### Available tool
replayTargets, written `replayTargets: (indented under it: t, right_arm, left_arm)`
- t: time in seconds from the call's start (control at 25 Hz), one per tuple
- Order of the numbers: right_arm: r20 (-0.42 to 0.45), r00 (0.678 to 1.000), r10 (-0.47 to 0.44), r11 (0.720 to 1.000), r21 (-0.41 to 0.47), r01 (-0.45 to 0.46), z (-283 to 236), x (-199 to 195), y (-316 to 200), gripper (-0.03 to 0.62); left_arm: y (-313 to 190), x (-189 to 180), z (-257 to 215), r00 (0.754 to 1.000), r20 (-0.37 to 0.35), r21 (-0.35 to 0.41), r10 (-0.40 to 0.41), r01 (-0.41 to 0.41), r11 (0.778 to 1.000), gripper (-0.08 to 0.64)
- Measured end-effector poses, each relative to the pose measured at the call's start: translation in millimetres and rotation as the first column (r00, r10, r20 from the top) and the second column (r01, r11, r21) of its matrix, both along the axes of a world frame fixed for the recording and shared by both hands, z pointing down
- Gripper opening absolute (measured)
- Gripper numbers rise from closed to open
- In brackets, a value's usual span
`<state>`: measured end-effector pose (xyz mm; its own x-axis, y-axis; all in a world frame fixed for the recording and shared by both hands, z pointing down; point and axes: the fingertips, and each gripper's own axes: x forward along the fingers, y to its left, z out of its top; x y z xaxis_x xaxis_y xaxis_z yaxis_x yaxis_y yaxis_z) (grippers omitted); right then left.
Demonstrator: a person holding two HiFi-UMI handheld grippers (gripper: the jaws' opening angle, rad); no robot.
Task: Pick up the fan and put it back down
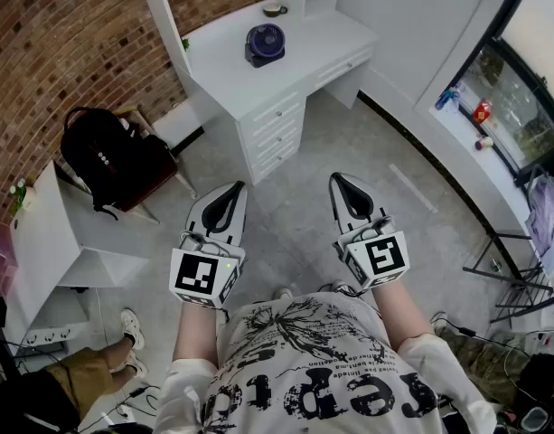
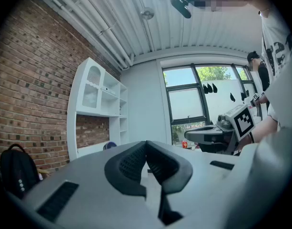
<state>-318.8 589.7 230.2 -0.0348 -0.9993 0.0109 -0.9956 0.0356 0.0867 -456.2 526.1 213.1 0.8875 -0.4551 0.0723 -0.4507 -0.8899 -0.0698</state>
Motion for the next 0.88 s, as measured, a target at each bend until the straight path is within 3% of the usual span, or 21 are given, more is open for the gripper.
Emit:
replayTargets:
  t: [0.48, 0.68, 0.72, 0.76, 0.8, 0.88]
  right_arm:
    - [0.010, 1.000, 0.017, 1.000, -0.026, -0.017, 2.1, -11.3, -22.9, 0.012]
    - [0.042, 0.995, 0.092, 0.996, -0.013, -0.091, -2.6, 2.4, -31.0, 0.006]
    - [0.044, 0.996, 0.079, 0.997, -0.011, -0.079, -2.2, 4.9, -35.1, 0.187]
    - [0.046, 0.997, 0.059, 0.998, -0.004, -0.058, -2.6, 6.7, -40.2, 0.428]
    - [0.046, 0.998, 0.046, 0.999, 0.005, -0.046, -3.4, 9.6, -45.4, 0.488]
    - [0.039, 0.998, 0.048, 0.999, 0.011, -0.049, -3.7, 19.0, -55.5, 0.489]
  left_arm:
    - [-24.5, -10.4, 1.3, 1.000, -0.021, -0.021, 0.001, -0.002, 1.000, 0.014]
    - [-32.2, -9.2, 3.2, 0.999, -0.043, -0.037, 0.007, -0.008, 0.999, 0.014]
    - [-34.3, -7.0, 4.8, 0.999, -0.044, -0.038, 0.007, -0.009, 0.999, 0.014]
    - [-37.1, -4.3, 6.4, 0.999, -0.043, -0.040, 0.007, -0.009, 0.999, 0.014]
    - [-40.6, -1.3, 8.3, 0.999, -0.041, -0.042, 0.006, -0.008, 0.999, 0.014]
    - [-49.0, 5.2, 12.0, 0.999, -0.034, -0.049, 0.001, -0.003, 0.999, 0.014]
